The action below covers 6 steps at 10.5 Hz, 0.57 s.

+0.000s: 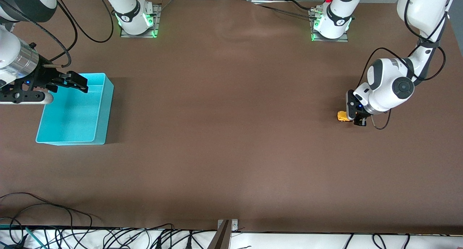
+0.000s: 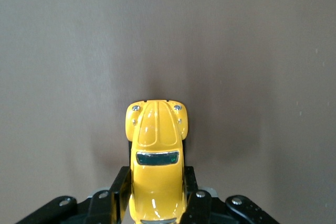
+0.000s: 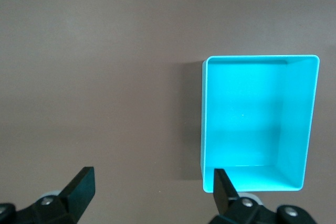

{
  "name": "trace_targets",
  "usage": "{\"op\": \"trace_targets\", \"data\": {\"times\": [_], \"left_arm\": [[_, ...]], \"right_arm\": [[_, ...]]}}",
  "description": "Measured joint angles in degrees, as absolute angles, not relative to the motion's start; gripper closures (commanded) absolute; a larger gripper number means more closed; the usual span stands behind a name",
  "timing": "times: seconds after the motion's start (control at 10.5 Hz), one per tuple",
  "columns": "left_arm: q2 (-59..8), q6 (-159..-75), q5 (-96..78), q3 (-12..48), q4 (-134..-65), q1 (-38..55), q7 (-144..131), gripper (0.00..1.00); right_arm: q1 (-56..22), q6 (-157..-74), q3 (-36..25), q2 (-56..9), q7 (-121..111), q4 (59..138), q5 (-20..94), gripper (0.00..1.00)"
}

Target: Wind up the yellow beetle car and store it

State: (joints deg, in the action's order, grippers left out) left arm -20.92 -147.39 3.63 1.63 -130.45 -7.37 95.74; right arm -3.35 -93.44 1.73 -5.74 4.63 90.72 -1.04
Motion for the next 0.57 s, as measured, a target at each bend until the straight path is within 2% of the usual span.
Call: {"op": "trace_targets", "data": {"times": [0.57], "left_arm": [[-22.42,-147.42,0.79,-5.96,-128.24,-9.55,107.57,1.00]], "right_arm": [[-3.34,-93.43,1.72,-5.76,4.63,90.72,-1.04,0.00]]}}
